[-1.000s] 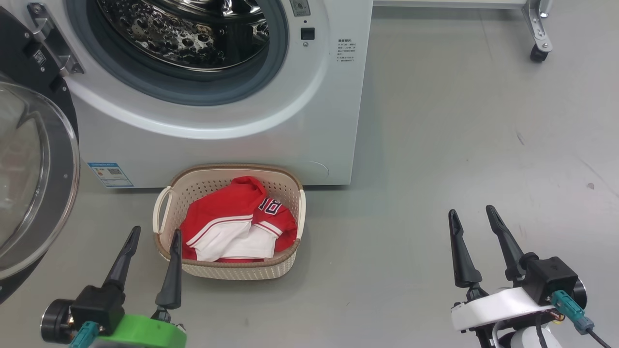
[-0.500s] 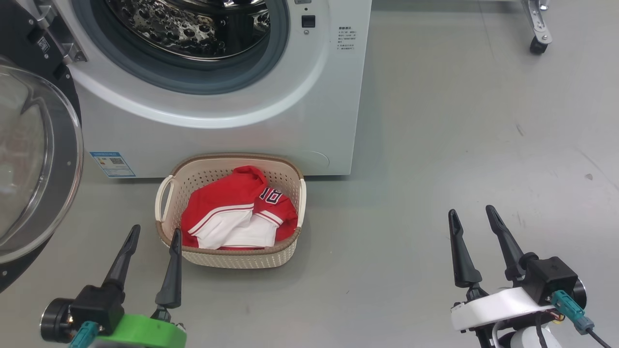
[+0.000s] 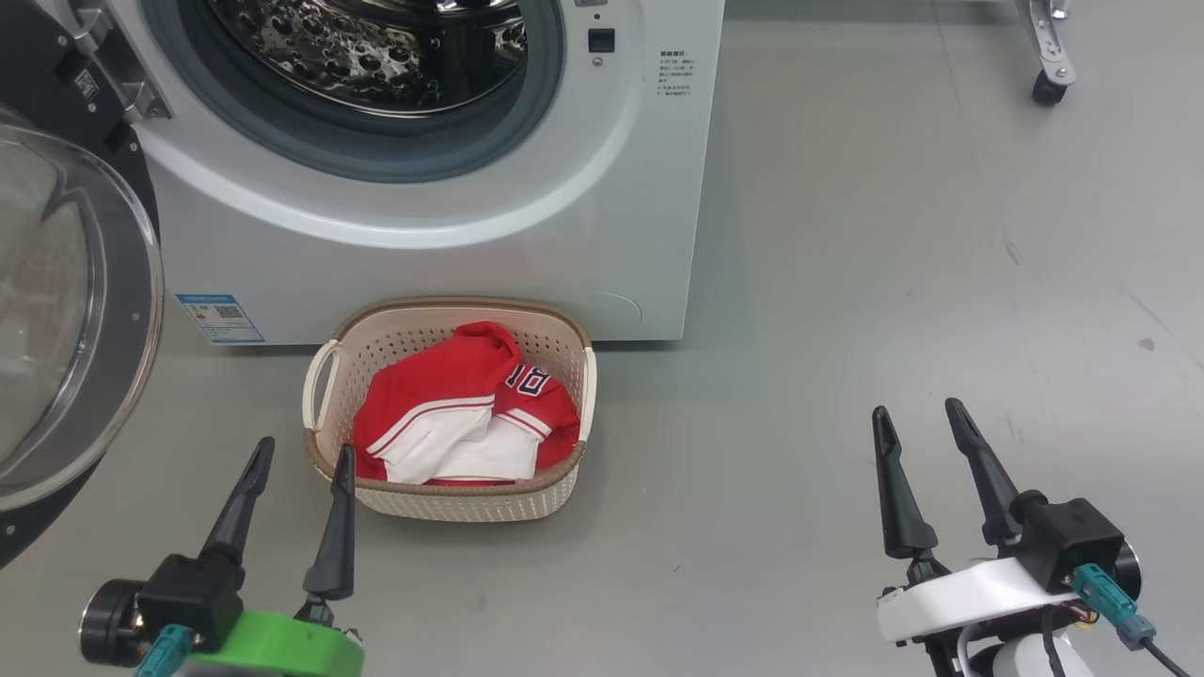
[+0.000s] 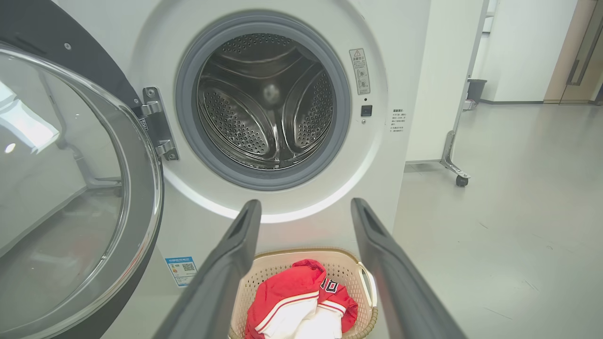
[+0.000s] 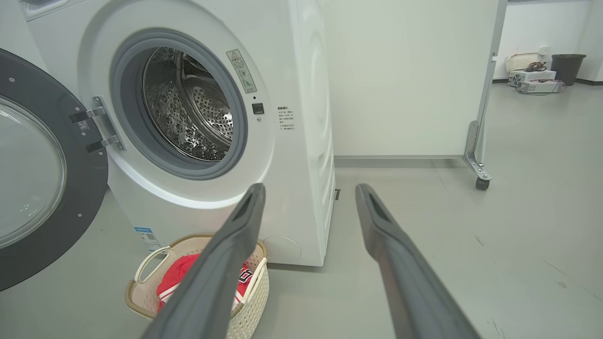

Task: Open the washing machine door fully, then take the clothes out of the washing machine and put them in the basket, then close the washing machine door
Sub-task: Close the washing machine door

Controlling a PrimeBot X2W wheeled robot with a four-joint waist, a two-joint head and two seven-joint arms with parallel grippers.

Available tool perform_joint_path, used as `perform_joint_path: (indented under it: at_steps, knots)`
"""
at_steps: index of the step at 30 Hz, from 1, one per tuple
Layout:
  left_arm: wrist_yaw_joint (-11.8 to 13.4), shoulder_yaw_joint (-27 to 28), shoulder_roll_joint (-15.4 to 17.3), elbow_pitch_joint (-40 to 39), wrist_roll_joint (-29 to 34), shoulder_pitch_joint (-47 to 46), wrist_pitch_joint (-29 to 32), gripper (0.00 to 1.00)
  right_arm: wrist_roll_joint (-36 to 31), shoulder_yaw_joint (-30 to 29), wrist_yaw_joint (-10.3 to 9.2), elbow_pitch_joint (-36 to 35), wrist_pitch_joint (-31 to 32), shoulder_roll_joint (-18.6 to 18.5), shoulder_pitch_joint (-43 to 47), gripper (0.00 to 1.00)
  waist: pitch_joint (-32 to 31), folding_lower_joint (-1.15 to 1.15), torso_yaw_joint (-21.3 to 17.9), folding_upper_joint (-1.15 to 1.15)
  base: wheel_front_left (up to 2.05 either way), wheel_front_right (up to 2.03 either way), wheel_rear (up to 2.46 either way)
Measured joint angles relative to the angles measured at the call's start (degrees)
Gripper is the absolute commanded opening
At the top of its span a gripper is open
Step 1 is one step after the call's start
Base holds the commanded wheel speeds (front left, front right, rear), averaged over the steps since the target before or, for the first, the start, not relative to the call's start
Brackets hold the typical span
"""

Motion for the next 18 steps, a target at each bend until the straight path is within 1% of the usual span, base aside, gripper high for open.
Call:
perform_joint_path:
  at_steps: [7, 9, 18]
  knots:
    - [-0.1, -0.6, 0.0, 0.1, 0.0, 0.0, 0.0, 1.00, 0.0, -0.3, -0.07, 0.0, 0.0, 0.0, 0.0, 1.00, -0.4, 0.00, 0.3, 0.00, 0.00, 0.00, 0.00]
    - [-0.2, -1.3, 0.0, 0.2, 0.0, 0.0, 0.0, 1.00, 0.1, -0.5, -0.42, -0.1, 0.0, 0.0, 0.0, 1.00, -0.4, 0.00, 0.7, 0.00, 0.00, 0.00, 0.00]
    - [-0.2, -1.9, 0.0, 0.9, -0.6, 0.0, 0.0, 1.00, 0.8, -0.5, -0.19, -0.4, 0.0, 0.0, 0.1, 1.00, -0.3, 0.00, 4.2, 0.00, 0.00, 0.00, 0.00]
